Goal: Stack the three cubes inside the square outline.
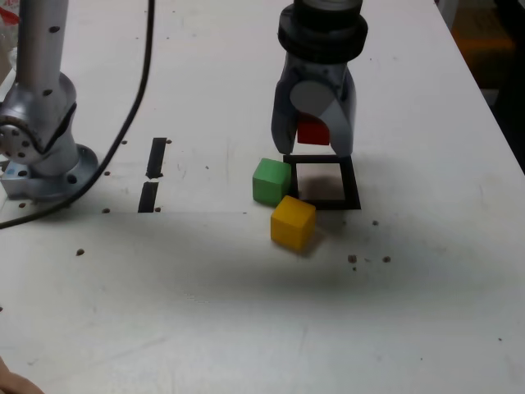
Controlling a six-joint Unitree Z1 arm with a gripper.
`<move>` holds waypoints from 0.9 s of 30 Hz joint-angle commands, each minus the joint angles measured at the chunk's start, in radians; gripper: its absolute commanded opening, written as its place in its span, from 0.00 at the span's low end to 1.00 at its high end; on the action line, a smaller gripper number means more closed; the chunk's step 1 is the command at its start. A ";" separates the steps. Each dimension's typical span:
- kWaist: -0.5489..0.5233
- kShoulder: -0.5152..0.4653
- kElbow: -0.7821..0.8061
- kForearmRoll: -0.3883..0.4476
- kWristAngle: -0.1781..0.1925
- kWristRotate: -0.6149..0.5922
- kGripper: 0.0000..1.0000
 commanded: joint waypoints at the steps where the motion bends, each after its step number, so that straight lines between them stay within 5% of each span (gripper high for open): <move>1: 0.002 0.013 -0.004 -0.002 0.000 -0.051 0.08; 10: 0.002 0.055 0.001 -0.041 -0.003 -0.205 0.08; 27: 0.001 0.094 0.070 -0.129 -0.030 -0.183 0.08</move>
